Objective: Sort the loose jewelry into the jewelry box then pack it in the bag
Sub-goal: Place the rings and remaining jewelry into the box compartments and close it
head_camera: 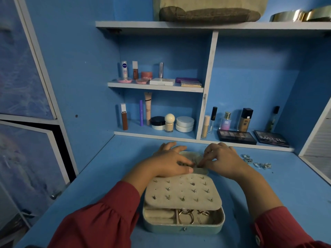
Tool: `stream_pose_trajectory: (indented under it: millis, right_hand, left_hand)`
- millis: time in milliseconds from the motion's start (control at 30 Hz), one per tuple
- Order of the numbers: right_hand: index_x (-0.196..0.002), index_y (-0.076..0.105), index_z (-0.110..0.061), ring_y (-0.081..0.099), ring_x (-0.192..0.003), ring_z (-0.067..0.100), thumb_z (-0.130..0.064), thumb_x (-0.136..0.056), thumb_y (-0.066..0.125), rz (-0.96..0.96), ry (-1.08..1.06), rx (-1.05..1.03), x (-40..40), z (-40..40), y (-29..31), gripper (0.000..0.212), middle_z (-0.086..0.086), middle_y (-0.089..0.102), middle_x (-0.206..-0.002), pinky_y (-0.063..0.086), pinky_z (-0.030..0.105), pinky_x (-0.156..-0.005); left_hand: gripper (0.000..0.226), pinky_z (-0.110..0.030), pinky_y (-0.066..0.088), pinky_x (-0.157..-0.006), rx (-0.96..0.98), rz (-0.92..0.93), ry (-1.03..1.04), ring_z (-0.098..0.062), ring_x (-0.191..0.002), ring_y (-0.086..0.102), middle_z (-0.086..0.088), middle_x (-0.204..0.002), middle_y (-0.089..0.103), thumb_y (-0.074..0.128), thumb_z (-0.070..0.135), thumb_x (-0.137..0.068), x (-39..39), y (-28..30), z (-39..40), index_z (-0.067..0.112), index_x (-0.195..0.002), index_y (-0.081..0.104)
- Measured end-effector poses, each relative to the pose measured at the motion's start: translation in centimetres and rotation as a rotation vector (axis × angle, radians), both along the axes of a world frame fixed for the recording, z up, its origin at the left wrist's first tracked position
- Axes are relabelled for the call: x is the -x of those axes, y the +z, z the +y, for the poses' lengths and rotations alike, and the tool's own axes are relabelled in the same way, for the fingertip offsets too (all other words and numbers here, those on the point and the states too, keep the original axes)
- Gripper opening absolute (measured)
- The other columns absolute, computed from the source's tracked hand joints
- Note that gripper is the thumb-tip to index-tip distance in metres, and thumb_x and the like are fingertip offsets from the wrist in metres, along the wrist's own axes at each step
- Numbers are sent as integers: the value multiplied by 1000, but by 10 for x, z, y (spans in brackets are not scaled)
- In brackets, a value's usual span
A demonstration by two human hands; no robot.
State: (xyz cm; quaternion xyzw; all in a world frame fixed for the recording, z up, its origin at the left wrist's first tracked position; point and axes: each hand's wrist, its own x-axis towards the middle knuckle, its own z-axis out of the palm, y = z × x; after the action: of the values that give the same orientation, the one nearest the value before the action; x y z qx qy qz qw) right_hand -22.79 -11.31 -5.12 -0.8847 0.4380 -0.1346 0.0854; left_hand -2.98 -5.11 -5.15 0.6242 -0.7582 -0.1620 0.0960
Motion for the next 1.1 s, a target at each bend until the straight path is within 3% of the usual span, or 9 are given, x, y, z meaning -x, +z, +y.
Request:
stream_pose_trajectory:
  millis: [67, 233, 300, 400, 667, 867, 967, 1033, 1100]
  right_hand:
    - [-89, 75, -37, 39, -109, 11, -27, -88, 53, -7, 0, -5, 0, 1, 2, 25, -18, 49, -104, 21, 30, -87]
    - [-75, 61, -54, 38, -108, 11, -37, -84, 63, -43, 35, -86, 0, 2, 3, 19, -14, 50, -107, 27, 32, -92]
    - [-79, 64, -49, 38, -108, 13, -43, -81, 67, -51, 36, -97, -2, 1, 0, 8, -12, 50, -107, 31, 33, -96]
    - [-79, 62, -45, 37, -106, 15, -42, -79, 70, -42, 46, -111, -4, 0, -5, 9, -8, 47, -106, 34, 34, -97]
    - [-101, 71, -25, 35, -107, 14, -34, -87, 65, -34, 50, -41, -7, -5, -9, 18, -11, 41, -104, 34, 33, -96]
    - [-99, 72, -22, 36, -108, 15, -36, -87, 65, -58, 47, -42, -6, -3, -7, 20, -9, 43, -106, 32, 28, -93]
    - [-100, 72, -21, 38, -110, 17, -32, -88, 64, -58, 53, -31, -6, -3, -8, 18, -9, 44, -107, 33, 29, -93]
    - [-99, 72, -22, 38, -110, 17, -31, -87, 65, -66, 50, -41, -5, -4, -9, 17, -8, 45, -107, 33, 30, -95]
    - [-97, 72, -22, 37, -110, 16, -33, -86, 67, -85, 39, -63, -4, -5, -8, 17, -8, 46, -107, 32, 30, -96]
  left_hand:
    - [35, -51, 3, -117, -19, 2, -7, -15, -145, -8, 15, -158, 13, 52, 54, -90, 2, 1, -4, 42, -123, 60]
    - [26, -38, 4, -117, -1, 87, -24, -16, -145, 3, 10, -153, 28, 60, 38, -90, 5, -1, -15, 34, -115, 66]
    - [24, -34, 7, -115, 13, 89, -46, -17, -143, 11, 6, -148, 36, 62, 33, -90, 9, 0, -20, 26, -112, 68]
    - [21, -32, 15, -115, 18, 93, -77, -16, -136, 22, 3, -139, 42, 66, 30, -87, 13, 3, -28, 20, -105, 71]
    - [32, -37, 17, -113, -38, -80, -109, -17, -129, 22, 5, -136, 40, 49, 37, -97, 21, 2, -32, 18, -115, 67]
    - [33, -39, 18, -114, -76, -21, -48, -19, -129, 24, 4, -132, 42, 50, 37, -96, 21, 2, -30, 20, -118, 66]
    - [30, -40, 21, -113, -127, 12, -31, -18, -127, 25, 5, -126, 42, 52, 37, -93, 24, 4, -27, 20, -111, 69]
    - [30, -36, 22, -111, -121, -3, -26, -19, -126, 27, 3, -127, 44, 50, 35, -93, 27, 8, -25, 18, -109, 69]
    - [30, -21, 22, -100, -75, -28, -37, -22, -126, 31, -2, -130, 48, 48, 29, -95, 28, 14, -24, 12, -110, 68]
